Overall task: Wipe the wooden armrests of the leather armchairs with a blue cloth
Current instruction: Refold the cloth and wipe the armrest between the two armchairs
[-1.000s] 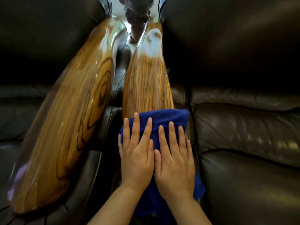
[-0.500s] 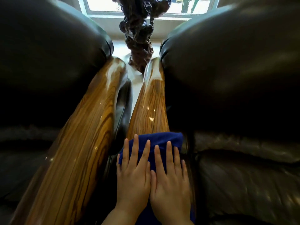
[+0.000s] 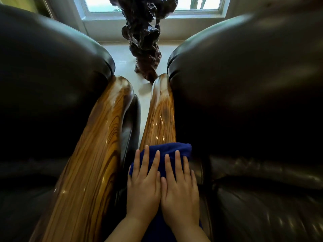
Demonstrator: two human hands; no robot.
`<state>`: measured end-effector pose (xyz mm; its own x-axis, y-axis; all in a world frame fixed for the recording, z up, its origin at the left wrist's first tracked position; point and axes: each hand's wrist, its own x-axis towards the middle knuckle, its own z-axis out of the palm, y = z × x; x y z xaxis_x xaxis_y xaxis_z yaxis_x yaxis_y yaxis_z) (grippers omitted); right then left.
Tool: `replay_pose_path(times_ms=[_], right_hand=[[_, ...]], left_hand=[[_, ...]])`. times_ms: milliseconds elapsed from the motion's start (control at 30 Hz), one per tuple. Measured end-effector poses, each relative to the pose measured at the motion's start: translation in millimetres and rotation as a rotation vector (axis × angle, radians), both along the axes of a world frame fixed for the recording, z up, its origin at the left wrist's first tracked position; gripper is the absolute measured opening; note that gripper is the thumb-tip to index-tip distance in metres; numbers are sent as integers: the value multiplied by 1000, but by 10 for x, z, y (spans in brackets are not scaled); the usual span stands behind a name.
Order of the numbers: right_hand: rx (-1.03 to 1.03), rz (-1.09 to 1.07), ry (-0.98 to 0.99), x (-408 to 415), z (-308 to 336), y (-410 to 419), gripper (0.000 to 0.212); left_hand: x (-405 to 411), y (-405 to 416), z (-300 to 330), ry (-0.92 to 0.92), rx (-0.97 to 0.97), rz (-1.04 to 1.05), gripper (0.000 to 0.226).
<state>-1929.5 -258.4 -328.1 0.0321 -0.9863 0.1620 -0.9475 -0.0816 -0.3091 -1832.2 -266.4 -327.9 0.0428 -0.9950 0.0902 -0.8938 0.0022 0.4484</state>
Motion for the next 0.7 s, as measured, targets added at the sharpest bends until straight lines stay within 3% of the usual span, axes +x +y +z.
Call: replay_pose_path(times_ms=[333,700], right_hand=[[29,-1,-12,15,24,-144,55],[64,14,-111,55,49,-487,53]], left_hand=[[0,-167,61,-13,35,-5,57],[56,-474,84,129,34,7,51]])
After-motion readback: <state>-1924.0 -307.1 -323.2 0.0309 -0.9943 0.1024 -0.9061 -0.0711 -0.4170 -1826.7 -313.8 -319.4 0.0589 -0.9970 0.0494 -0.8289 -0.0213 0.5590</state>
